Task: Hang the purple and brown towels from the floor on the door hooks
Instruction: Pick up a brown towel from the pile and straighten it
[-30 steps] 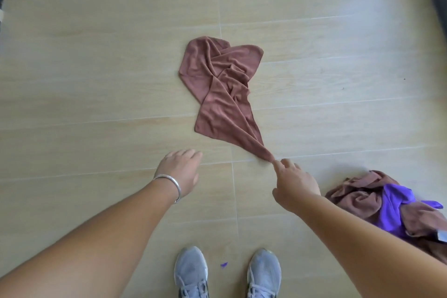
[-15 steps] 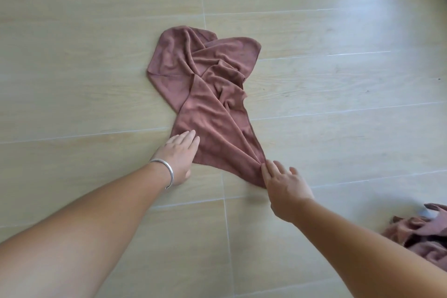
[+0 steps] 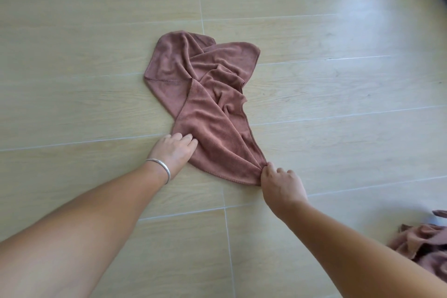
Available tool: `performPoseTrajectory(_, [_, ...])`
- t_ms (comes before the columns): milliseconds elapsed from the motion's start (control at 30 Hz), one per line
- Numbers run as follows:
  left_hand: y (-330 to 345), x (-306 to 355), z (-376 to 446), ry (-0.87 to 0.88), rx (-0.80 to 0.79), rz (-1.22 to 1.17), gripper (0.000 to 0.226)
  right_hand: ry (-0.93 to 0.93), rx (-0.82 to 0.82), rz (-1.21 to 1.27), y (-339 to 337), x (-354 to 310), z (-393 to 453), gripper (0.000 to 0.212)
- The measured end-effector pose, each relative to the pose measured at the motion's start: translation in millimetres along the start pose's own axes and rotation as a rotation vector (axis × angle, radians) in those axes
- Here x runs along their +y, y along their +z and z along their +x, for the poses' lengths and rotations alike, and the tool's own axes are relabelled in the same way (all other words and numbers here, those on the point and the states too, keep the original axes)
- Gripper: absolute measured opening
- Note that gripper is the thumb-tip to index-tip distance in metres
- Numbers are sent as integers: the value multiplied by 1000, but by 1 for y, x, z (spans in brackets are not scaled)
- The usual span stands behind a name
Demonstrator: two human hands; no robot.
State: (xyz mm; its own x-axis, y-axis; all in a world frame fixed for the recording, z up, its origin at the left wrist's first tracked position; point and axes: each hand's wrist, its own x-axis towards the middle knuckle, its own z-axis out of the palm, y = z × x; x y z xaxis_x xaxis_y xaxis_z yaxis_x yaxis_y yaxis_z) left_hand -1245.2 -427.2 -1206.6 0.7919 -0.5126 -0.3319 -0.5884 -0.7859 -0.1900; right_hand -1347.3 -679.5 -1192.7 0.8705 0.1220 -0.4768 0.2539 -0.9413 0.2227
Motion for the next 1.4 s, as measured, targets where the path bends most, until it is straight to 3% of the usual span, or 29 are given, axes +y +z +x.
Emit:
performPoseTrajectory(100, [-16,-9,-13,-30,-65,100,23,-25,-6,38,-13,6,-13,34])
performPoseTrajectory(233, [-54,-21,-59,-95,-192,113,28,-20,3,128,-51,9,-52,33])
performPoseTrajectory(467, [-141,-9,-199,-85,-498,-83,32,-90,-64,201,-142,10,-164,33])
performPoseTrajectory(700, [-224,-8,-329,-33,-660,-299,50,-219,-265,217,-226,11,-287,37])
performPoseTrajectory(800, [-251,-9,-367,15,-707,-366,55,-250,-265,281,-267,7,-325,15])
performPoseTrajectory(900, [-271,-14,-387,20,-791,-409,55,-237,-193,303,-284,8,-346,44])
performPoseTrajectory(1000, [-290,-28,-388,-22,-783,-447,56,-251,-225,237,-307,11,-349,39])
performPoseTrajectory(1067, [-306,-41,-380,-56,-741,-450,55,-272,-244,213,-329,17,-339,10])
performPoseTrajectory(1167, [-334,-63,-360,-116,-678,-483,44,-201,-254,157,-349,29,-313,32])
performPoseTrajectory(1400, [-413,-149,-291,-265,-492,-481,38,40,1,246,-453,72,-234,26])
